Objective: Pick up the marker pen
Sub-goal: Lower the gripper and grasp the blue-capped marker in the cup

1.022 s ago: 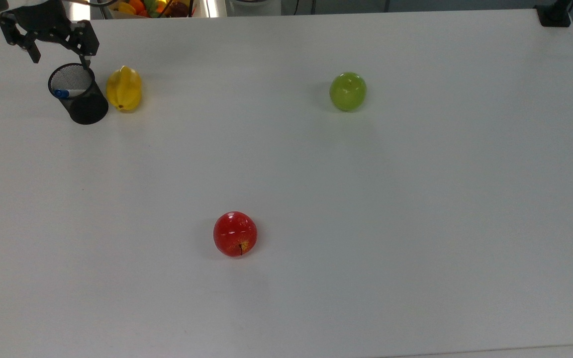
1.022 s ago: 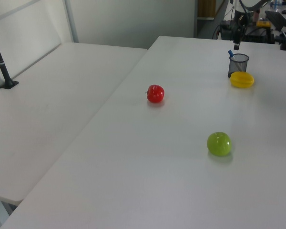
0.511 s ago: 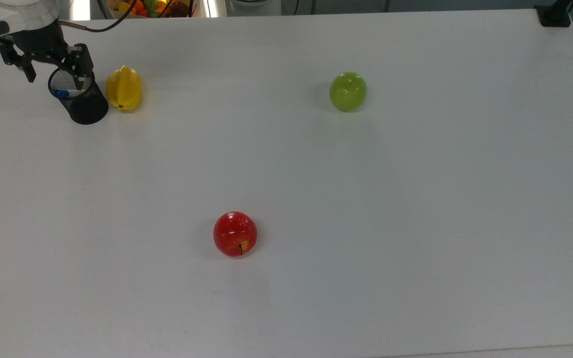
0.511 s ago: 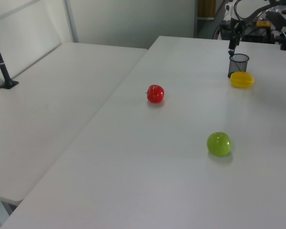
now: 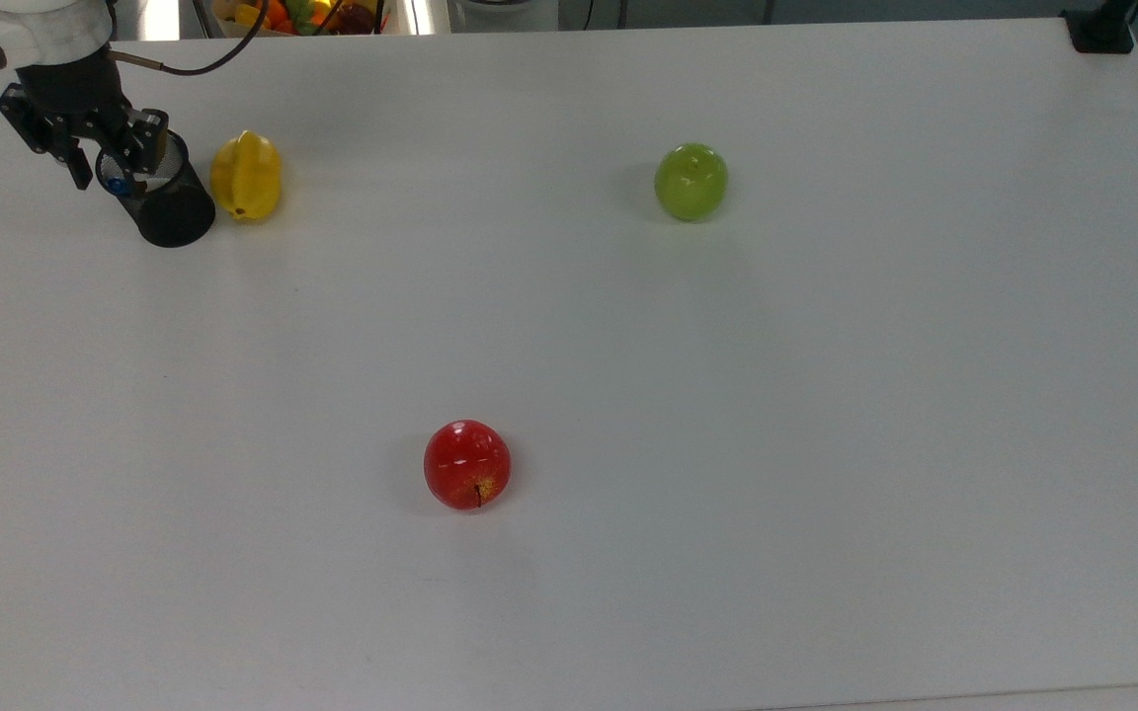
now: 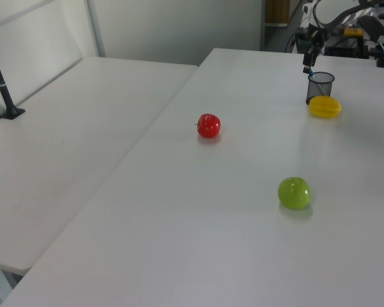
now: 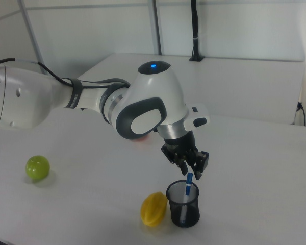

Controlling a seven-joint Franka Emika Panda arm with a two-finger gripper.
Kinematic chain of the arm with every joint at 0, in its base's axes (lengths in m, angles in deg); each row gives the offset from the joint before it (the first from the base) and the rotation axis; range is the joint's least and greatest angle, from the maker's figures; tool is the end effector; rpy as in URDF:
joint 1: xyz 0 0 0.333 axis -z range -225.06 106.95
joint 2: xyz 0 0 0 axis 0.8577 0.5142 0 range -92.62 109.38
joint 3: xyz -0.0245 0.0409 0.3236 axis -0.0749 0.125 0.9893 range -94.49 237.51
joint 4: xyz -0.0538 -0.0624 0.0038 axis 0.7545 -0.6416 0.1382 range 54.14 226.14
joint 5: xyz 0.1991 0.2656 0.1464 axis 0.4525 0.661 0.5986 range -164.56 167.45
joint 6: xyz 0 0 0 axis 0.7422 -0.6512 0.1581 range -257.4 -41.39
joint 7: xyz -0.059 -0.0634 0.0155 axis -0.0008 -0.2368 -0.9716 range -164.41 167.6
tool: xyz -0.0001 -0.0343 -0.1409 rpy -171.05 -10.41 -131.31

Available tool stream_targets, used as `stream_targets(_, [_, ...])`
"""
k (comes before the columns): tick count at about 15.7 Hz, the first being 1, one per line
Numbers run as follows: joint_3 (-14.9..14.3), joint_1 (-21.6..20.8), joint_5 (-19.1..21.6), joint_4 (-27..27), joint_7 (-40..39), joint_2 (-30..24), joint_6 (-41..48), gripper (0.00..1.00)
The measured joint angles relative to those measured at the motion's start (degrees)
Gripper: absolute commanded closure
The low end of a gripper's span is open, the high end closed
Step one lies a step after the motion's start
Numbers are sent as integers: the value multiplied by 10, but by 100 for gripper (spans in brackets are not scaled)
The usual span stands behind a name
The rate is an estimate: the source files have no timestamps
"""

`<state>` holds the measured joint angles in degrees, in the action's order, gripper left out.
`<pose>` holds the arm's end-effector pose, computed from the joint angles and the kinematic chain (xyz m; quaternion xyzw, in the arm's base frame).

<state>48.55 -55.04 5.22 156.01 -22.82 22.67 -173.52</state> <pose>0.5606 -0.2655 0.4090 0.9937 -0.0305 0.0865 0.0643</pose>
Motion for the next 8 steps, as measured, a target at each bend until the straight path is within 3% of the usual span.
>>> stream_targets(8, [0,0,7,0,1,1,-2,83])
